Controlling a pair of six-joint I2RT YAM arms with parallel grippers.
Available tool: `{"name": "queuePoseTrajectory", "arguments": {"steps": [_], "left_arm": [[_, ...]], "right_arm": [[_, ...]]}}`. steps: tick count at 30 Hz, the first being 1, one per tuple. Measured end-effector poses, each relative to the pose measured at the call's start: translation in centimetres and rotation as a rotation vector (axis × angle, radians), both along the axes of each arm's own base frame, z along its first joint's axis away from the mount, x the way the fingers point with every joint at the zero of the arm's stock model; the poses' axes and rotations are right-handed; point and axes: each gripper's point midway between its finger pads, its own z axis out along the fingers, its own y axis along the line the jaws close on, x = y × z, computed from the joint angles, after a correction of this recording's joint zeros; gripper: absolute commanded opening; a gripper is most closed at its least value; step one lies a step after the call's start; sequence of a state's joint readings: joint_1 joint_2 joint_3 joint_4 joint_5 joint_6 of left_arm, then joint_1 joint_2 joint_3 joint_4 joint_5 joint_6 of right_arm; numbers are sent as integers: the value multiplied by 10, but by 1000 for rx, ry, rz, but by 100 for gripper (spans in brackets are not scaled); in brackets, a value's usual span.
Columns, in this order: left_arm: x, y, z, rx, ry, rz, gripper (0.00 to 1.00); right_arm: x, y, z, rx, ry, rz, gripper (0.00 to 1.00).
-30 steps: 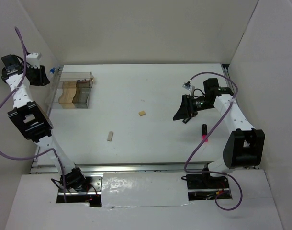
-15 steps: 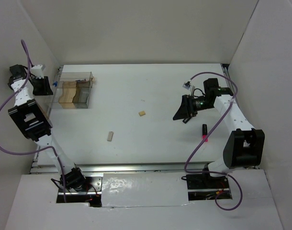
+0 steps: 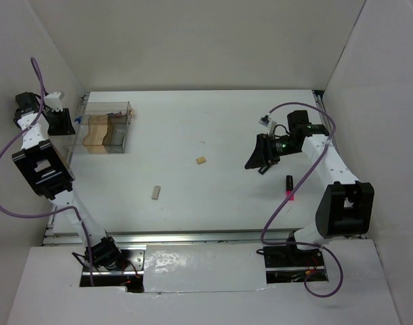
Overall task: Sort the stationery into containers
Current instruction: Place the stationery in the storage box, then pick up the pen from the center of the board.
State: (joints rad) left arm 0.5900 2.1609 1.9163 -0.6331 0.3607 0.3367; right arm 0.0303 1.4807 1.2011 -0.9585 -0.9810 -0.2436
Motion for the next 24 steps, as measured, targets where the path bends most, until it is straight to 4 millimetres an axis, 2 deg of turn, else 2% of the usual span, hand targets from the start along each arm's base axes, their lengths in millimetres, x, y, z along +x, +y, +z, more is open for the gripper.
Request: {"name": "queuePoseTrajectory", "arguments": {"steps": [4,10,12,15,17,19,22,24], "left_arm": [[3,-3,0,1,-6,-13,62],[7,-11,5,-11,-28,-36,63],[8,-14,13,-11,-49,-46,63],[7,-27,39,9,-107,-75,63],[5,-41,65,53,-166,-110,63],[0,-68,96,106,-236,-162,70],[-9,-123,146,194,-372,-263,75],[-16,-160,171,225,-451,-332,75]], "right_arm": [[10,-9,-13,-71,14,-71,62],[24,-31,-21,-193,-11,-213,63],[31,-44,-20,-242,-31,-283,64],[44,-70,-20,-346,-56,-431,65],[52,-87,-22,-419,-54,-539,63],[59,-100,-27,-488,-44,-630,62],[66,-108,-37,-573,-26,-721,60],[71,-110,-47,-618,-14,-756,60]]}}
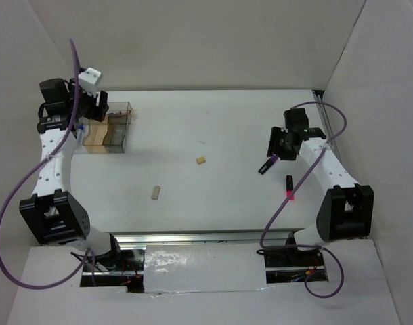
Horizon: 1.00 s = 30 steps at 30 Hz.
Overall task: Sort the stationery into containers
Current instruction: Pick up the pen from the center of the board.
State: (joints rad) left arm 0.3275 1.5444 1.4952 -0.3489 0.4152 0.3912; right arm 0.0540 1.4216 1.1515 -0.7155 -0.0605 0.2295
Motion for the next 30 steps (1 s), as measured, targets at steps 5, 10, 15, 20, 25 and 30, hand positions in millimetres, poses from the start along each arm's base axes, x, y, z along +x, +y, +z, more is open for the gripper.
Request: {"name": "queuePoseTrajectory", "arguments": {"steps": [5,10,15,20,25,30], "left_arm": [[-16,-55,19,9,-73,-102,75],[-23,-77,1,-23,-32,-124,75],[-28,-96,-1,-30,-29,-156,75],[-34,-98,7,-18,-57,-152,75],[-34,-97,7,-16,-60,-147,76],[-39,-100,2,-32,-53,-146,76]], "right_arm": [[14,-8,-39,-73,80,-97,59],[20,-16,-80,-111,186,-182,59],[38,-15,-99,-113,229,-226,59],[64,-12,-101,-99,213,-251,59],[69,-11,-108,-95,229,-268,58],[68,-12,-110,-100,237,-284,58]]}}
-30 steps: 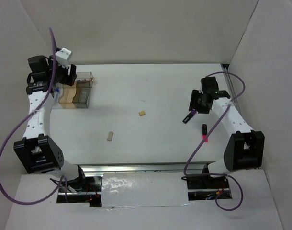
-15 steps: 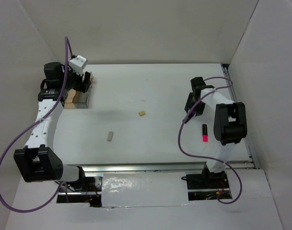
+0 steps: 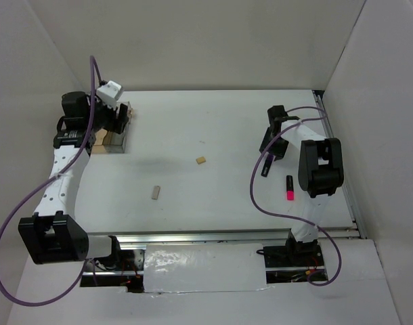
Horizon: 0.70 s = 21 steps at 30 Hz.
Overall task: Sort the stationery into containers
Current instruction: Pick up the pen from the center of the board.
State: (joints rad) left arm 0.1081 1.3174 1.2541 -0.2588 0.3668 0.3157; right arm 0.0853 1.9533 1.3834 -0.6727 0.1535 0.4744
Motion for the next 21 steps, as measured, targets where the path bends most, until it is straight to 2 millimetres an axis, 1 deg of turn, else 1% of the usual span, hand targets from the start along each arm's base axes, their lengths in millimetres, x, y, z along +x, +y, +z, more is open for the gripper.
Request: {"name": "queuePoseTrajectory", "arguments": {"steps": [5,8,15,21], "left_arm": [[-2,-13,-4,-6,9,-30,77],[-3,-22,-5,-5,10,-50,77],[-5,-35,-7,-4,19,-78,77],[-9,-43,-12,-3,45,-92,77]], "right_arm": [[-1,-1,0,-1,2,-2,57],[-1,-1,0,0,4,-2,53],[-6,-1,-2,-6,34,1,55],[-5,-2,-8,-20,92,-3,55]]}}
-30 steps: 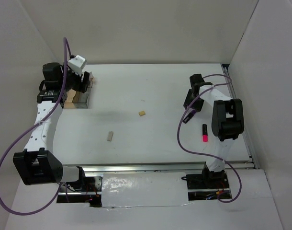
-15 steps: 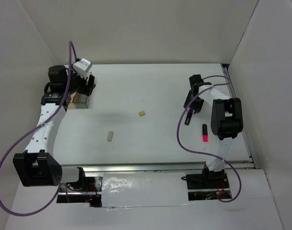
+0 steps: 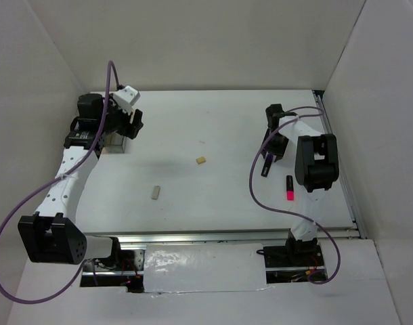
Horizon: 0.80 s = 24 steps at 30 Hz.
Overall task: Sort the stationery into containers
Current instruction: Pick up the pen from the center of the board.
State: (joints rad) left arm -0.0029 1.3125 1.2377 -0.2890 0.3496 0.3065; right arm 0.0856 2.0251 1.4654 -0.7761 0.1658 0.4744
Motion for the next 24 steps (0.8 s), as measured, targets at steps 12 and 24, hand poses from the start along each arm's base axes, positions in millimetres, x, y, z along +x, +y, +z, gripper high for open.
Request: {"name": "queuePoseTrajectory", "arguments": {"steps": [12,24], "left_arm": [[-8,-14,2,7,4,-31,78],[-8,-14,2,8,5,-29,78]], "right_arm": [[12,-3,-2,-30,94,41,49],[4,-2,-3,-1,127,62,40]]}}
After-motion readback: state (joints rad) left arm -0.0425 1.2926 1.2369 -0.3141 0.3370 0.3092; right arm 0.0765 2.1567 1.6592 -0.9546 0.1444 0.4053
